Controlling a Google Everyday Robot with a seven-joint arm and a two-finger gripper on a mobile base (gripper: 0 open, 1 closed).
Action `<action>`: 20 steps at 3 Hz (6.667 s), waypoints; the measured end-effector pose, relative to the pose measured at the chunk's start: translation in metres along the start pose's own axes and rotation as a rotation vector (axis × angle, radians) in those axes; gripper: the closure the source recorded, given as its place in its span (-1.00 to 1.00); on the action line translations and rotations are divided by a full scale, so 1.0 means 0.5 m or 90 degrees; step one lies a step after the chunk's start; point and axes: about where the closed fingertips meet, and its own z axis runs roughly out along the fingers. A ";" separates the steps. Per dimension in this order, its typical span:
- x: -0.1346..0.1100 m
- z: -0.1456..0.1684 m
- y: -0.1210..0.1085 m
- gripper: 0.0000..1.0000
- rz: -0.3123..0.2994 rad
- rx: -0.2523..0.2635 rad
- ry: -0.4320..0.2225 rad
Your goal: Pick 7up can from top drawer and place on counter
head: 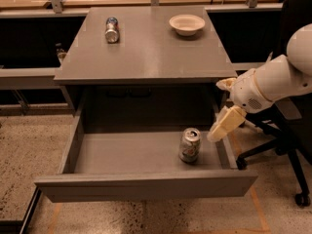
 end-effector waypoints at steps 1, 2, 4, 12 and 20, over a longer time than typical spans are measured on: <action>0.004 0.035 0.007 -1.00 0.008 -0.002 -0.010; 0.005 0.104 0.010 -1.00 0.014 -0.014 -0.038; 0.063 0.238 0.017 -1.00 0.067 -0.059 -0.046; -0.292 -0.068 -0.098 1.00 -0.157 -0.050 -0.129; -0.246 0.024 -0.461 -0.74 0.031 0.147 -0.134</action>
Offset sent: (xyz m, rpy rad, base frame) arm 0.0228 0.0485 -0.0796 0.1326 0.0123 0.0028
